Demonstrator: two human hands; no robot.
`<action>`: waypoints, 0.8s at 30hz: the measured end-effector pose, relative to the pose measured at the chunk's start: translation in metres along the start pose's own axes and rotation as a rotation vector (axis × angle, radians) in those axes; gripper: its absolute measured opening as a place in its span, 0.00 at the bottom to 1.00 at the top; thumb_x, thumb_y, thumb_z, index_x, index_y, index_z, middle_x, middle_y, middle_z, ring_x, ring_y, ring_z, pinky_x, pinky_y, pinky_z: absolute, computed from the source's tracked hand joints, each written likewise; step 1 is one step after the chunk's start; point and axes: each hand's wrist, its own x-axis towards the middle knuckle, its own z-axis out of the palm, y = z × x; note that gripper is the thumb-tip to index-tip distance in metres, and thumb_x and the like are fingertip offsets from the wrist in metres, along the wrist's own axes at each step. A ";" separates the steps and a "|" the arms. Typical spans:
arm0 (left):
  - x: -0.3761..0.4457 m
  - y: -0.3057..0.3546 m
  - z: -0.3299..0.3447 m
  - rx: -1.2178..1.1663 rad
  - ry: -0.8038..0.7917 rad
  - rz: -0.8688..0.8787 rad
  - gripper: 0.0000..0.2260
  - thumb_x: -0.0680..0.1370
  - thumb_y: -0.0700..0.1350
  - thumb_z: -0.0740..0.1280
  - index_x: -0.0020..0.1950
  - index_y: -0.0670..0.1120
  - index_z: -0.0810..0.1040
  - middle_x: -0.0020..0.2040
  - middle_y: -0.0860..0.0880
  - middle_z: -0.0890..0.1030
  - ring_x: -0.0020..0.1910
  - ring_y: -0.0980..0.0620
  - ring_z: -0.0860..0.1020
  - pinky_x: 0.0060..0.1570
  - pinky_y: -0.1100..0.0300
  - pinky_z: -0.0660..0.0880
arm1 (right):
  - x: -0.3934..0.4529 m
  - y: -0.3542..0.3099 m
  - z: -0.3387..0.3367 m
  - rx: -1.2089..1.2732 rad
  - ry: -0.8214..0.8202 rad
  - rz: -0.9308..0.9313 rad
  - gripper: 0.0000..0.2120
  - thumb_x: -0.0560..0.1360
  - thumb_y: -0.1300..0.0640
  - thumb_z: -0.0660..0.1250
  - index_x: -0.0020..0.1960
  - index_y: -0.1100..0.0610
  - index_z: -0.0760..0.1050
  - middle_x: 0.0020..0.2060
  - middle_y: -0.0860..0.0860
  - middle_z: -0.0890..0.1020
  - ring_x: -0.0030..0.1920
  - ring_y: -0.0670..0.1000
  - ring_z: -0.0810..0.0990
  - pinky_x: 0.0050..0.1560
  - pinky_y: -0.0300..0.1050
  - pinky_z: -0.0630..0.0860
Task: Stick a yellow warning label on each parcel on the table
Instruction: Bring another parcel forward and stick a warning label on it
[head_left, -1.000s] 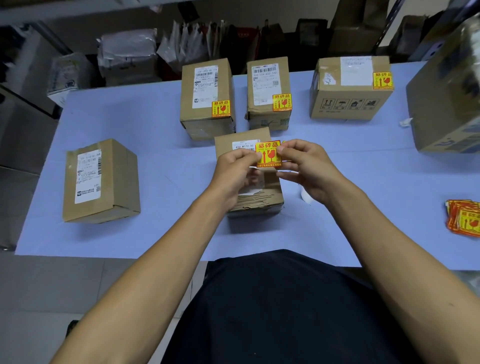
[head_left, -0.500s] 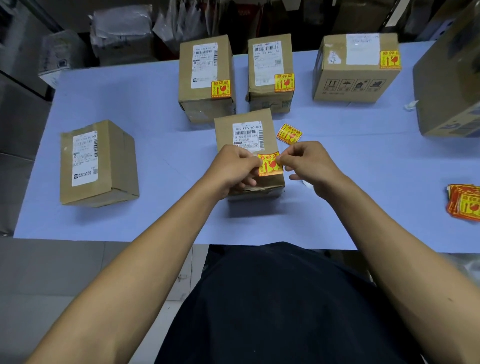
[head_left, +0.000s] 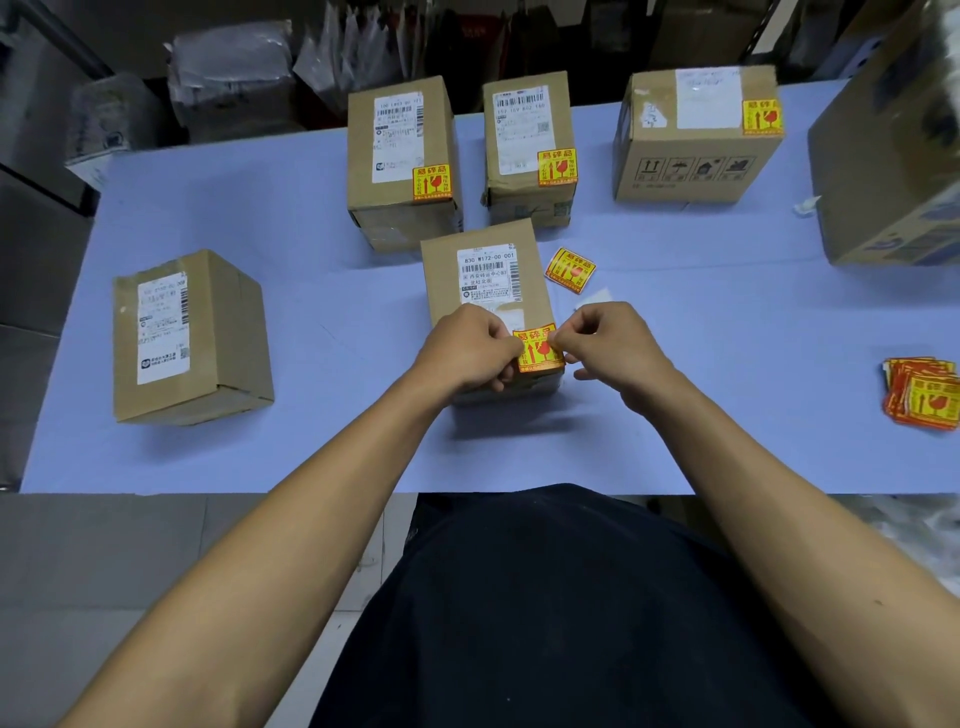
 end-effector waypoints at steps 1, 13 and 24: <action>0.000 0.000 0.000 0.014 0.004 0.006 0.10 0.76 0.45 0.67 0.38 0.42 0.83 0.32 0.48 0.85 0.32 0.48 0.85 0.37 0.56 0.76 | 0.000 0.000 0.000 -0.030 0.017 -0.018 0.06 0.75 0.57 0.72 0.42 0.59 0.82 0.40 0.53 0.84 0.46 0.56 0.84 0.46 0.56 0.84; 0.002 0.005 -0.001 0.155 -0.024 0.034 0.10 0.75 0.44 0.67 0.35 0.44 0.82 0.31 0.50 0.85 0.31 0.50 0.84 0.45 0.50 0.82 | -0.002 0.005 0.000 -0.046 0.040 0.009 0.07 0.74 0.57 0.74 0.39 0.59 0.83 0.37 0.54 0.84 0.45 0.57 0.85 0.46 0.57 0.84; 0.002 0.005 0.001 0.219 0.007 0.027 0.12 0.73 0.47 0.67 0.32 0.45 0.82 0.31 0.49 0.85 0.32 0.51 0.84 0.48 0.46 0.83 | 0.004 0.007 0.003 -0.150 0.065 -0.008 0.07 0.72 0.54 0.75 0.37 0.55 0.83 0.35 0.48 0.83 0.44 0.52 0.83 0.47 0.60 0.83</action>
